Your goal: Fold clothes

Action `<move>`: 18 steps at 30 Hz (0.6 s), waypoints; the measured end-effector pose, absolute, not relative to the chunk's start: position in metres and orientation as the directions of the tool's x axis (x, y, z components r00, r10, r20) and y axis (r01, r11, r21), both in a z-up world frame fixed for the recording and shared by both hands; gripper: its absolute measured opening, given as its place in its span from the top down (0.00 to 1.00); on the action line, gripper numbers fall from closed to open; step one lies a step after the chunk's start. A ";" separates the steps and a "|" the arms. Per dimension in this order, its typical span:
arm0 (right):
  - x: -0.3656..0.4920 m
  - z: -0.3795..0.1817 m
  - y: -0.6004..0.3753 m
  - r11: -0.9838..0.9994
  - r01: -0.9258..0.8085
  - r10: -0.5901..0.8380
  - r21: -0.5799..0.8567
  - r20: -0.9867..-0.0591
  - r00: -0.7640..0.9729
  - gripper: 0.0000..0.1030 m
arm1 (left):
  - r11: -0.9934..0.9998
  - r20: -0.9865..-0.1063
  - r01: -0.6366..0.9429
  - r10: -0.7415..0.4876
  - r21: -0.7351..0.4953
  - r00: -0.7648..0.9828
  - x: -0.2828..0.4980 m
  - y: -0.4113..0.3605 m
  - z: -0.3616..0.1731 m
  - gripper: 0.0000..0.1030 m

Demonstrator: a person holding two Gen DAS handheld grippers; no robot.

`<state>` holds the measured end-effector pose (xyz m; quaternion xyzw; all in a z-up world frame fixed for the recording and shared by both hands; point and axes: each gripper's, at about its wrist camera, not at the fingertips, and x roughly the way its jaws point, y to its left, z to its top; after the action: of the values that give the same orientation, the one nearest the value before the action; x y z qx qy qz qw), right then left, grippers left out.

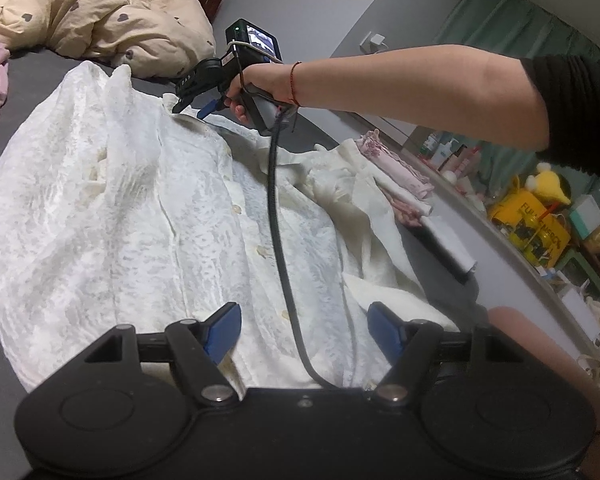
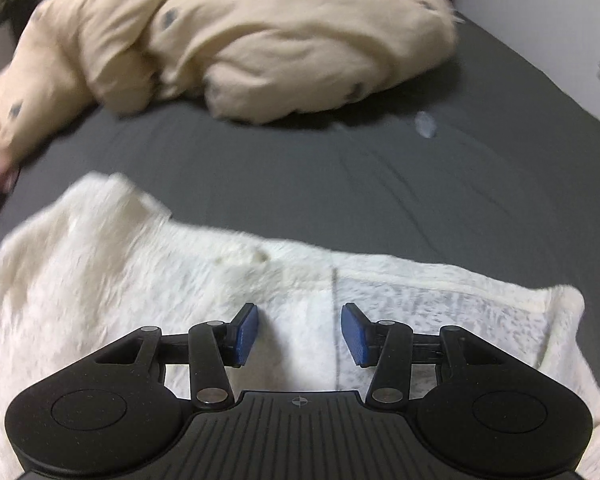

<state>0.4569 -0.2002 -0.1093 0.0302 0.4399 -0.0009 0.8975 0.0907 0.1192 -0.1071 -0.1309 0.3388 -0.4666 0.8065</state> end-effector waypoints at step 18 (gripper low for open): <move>0.474 -0.098 -0.197 0.999 0.035 -0.042 -0.025 -0.706 0.707 0.98 | 0.565 -0.438 0.629 -0.821 -0.533 0.367 0.096 0.120 -0.115 0.32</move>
<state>0.4742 -0.1972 -0.0979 -0.0048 0.3820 -0.0209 0.9239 0.0964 0.1197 -0.1147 -0.1390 0.3444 -0.4450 0.8149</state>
